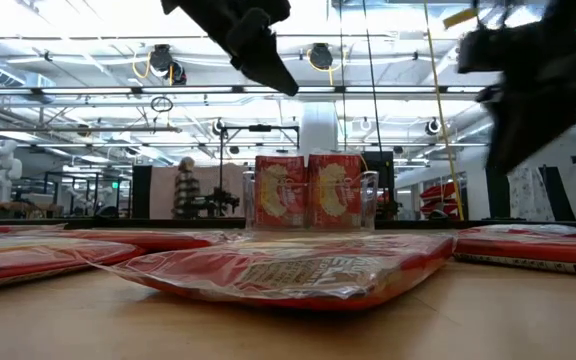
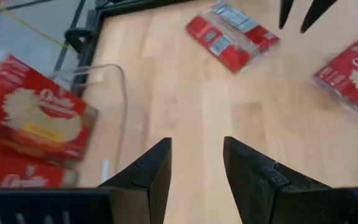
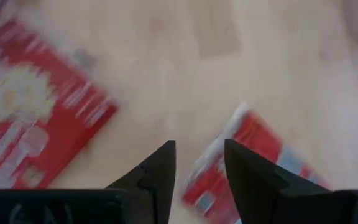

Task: Sort popcorn bags into baskets
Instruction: Put the red popcorn bag into the transparent bin

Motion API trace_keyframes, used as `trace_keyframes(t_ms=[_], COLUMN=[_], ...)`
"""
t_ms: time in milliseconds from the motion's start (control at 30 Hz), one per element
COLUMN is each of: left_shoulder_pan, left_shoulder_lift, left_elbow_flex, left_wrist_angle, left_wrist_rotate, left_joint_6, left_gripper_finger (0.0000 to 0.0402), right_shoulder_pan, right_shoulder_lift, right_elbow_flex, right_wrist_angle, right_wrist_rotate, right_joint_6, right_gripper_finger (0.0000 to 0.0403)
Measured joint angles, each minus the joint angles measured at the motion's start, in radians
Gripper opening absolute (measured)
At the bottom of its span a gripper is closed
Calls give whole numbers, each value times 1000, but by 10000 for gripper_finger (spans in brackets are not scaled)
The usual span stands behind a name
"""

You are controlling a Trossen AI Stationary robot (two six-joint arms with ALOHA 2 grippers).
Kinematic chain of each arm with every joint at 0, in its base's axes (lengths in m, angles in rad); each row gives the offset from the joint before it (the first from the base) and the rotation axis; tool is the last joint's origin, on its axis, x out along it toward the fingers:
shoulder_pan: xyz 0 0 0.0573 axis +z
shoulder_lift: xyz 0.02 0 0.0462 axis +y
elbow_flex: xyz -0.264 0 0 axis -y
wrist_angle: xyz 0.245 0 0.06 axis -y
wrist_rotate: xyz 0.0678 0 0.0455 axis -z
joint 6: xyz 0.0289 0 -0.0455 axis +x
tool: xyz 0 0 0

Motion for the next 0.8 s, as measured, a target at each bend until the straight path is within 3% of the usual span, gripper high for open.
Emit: trace_keyframes(t_ms=[200, 400, 600, 800], left_shoulder_pan=[-92, -158, -190, -201], left_shoulder_lift=[1, -1, -6, -6], left_elbow_flex=[-81, -91, -91, -91], left_wrist_angle=[120, 169, 163, 161], left_wrist_rotate=[-90, -105, -109, -129], left_joint_6=[-69, -66, -68, -97], left_gripper_finger=[152, 152, 152, 152], right_shoulder_pan=[111, 134, 118, 98], right_shoulder_lift=[0, 0, 0, 0], right_elbow_flex=[-75, -206, -268, -320], right_wrist_angle=[50, 176, 195, 233], right_wrist_rotate=[31, 80, 112, 101], right_joint_6=[96, 111, 131, 232], right_gripper_finger=[186, 216, 194, 135])
